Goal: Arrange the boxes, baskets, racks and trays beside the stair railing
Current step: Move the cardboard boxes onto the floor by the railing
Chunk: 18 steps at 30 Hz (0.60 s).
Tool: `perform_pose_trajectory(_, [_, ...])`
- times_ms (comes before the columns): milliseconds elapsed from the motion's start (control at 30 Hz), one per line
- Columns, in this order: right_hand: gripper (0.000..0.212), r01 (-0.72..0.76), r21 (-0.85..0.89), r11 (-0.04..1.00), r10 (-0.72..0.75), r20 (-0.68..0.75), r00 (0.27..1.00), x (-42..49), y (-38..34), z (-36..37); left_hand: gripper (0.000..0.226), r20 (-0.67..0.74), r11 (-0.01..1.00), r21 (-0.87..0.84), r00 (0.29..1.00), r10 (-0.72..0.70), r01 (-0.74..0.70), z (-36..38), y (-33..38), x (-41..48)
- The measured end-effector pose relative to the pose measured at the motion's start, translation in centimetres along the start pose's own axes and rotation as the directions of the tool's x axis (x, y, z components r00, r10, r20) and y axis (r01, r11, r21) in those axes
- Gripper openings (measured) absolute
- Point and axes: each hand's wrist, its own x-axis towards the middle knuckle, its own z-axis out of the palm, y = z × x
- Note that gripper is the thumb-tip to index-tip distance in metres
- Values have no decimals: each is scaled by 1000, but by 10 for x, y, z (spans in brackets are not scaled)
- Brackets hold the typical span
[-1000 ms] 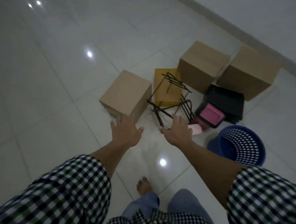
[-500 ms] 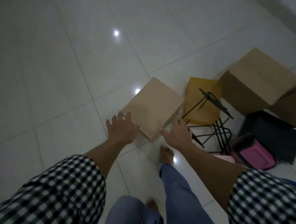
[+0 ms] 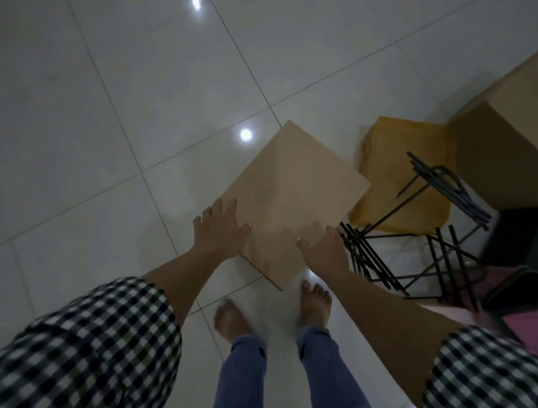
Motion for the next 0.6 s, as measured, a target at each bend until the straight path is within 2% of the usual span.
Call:
perform_pose_trajectory(100, [95, -122, 57, 991, 123, -14, 992, 22, 4, 20, 73, -8, 1000, 4, 1000, 11, -11, 19, -12, 32])
perform_pose_trajectory(200, [99, -181, 125, 975, 186, -31, 982, 42, 7, 37, 76, -14, 999, -32, 1000, 6, -6, 30, -20, 57])
perform_pose_trajectory(400, [81, -218, 249, 944, 247, -93, 964, 55, 9, 45, 88, 59, 991, -115, 996, -61, 68, 41, -27, 86])
perform_pose_trajectory(500, [68, -290, 216, 932, 298, -6, 955, 63, 7, 45, 95, 160, 975, -190, 983, -87, 117, 49, -32, 97])
perform_pose_trajectory(600, [70, -299, 244, 923, 305, 14, 952, 63, 2, 44, 95, 166, 956, -237, 977, -134, 172, 50, -31, 97])
